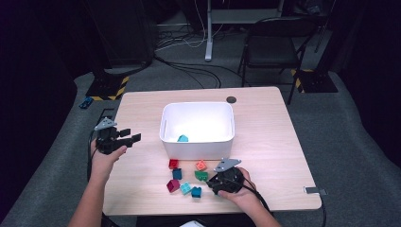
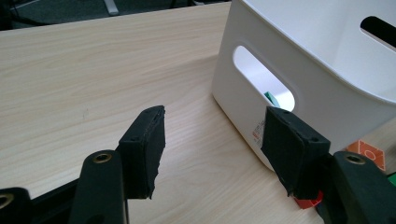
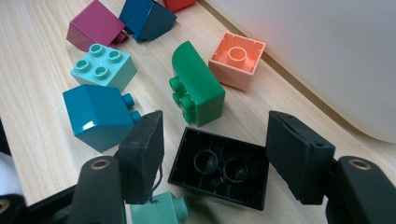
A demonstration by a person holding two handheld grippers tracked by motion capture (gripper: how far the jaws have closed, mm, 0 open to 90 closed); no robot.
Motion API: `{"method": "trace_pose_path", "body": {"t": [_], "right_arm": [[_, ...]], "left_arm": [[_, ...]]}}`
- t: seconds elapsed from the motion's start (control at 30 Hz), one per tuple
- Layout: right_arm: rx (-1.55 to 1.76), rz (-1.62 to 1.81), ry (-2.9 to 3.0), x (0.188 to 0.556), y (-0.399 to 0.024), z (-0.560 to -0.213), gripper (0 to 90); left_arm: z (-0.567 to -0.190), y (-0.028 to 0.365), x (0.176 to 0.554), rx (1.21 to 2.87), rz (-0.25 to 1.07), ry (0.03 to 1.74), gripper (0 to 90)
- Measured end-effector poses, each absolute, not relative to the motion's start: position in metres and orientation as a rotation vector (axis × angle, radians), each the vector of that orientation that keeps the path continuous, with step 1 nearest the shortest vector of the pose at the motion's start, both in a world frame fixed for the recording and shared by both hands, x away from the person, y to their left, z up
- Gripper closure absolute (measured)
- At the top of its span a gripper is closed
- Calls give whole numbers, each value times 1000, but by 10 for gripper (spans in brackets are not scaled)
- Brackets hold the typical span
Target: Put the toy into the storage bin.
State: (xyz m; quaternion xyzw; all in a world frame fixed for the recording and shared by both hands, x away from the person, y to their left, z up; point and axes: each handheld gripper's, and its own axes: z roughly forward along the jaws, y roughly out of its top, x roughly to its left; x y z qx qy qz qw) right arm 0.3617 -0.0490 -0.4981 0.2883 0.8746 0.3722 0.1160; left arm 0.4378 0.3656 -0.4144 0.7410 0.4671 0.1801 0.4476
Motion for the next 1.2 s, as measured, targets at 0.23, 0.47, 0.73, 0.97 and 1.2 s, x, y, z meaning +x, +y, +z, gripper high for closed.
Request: {"method": "trace_pose_path", "body": {"t": [0.23, 0.47, 0.73, 0.97, 1.2], "right_arm": [[864, 1088, 2544, 362, -53, -498, 355], [851, 1076, 2544, 362, -52, -500, 337], [851, 1048, 2563, 363, -51, -503, 330], [861, 1052, 2589, 359, -52, -503, 337], [862, 1035, 2606, 361, -51, -505, 337]], "left_arm": [[-415, 366, 438, 1831, 445, 1158, 393], [-415, 365, 438, 1835, 444, 1157, 393], [-415, 366, 438, 1832, 447, 1157, 393], [-415, 365, 438, 1831, 444, 1157, 393], [-415, 365, 438, 1831, 443, 1158, 393]]}}
